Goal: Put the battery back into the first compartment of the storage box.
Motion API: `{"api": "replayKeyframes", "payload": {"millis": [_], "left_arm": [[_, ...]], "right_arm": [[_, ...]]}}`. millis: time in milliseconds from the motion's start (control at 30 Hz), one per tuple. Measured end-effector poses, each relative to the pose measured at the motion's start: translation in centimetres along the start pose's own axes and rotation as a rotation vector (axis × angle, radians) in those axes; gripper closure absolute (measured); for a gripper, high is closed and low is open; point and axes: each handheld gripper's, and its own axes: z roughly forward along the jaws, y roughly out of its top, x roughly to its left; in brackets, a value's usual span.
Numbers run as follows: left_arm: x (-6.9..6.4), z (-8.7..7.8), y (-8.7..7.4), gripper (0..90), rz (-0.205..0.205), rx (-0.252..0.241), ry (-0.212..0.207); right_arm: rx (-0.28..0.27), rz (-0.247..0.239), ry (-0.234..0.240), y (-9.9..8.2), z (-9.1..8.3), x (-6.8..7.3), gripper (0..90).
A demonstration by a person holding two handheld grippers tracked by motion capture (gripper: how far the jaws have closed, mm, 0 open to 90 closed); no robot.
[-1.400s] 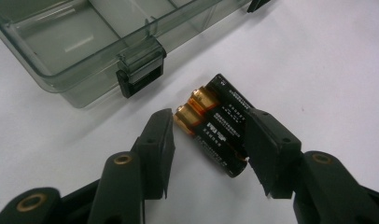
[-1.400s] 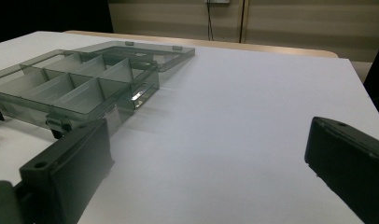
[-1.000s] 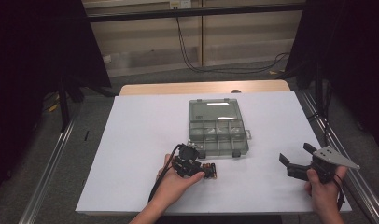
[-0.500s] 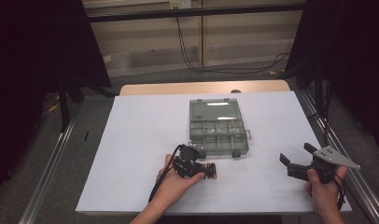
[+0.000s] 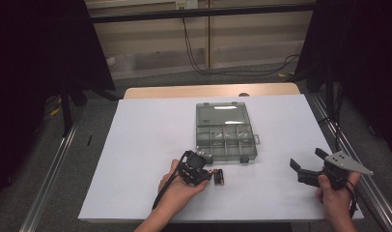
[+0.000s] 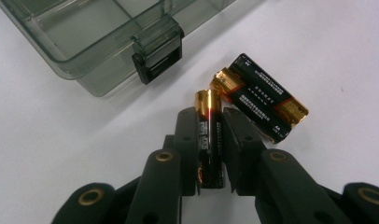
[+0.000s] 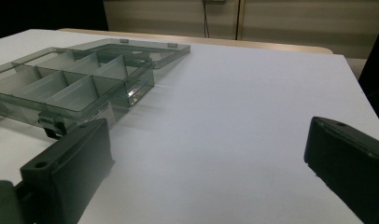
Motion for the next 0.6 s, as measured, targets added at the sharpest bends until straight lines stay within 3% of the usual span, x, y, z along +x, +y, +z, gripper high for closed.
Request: {"api": "replayKeyframes", "payload": {"millis": [433,600], "left_arm": [[0.45,-0.22,-0.02,77.2,0.001,-0.001,-0.020],[0.44,-0.91,0.26,77.2,-0.008,-0.030,-0.029]], "right_arm": [[-0.015,-0.010,0.009,0.11,-0.18,0.01,0.0],[-0.026,-0.009,0.016,0.11,-0.29,-0.06,0.0]]}}
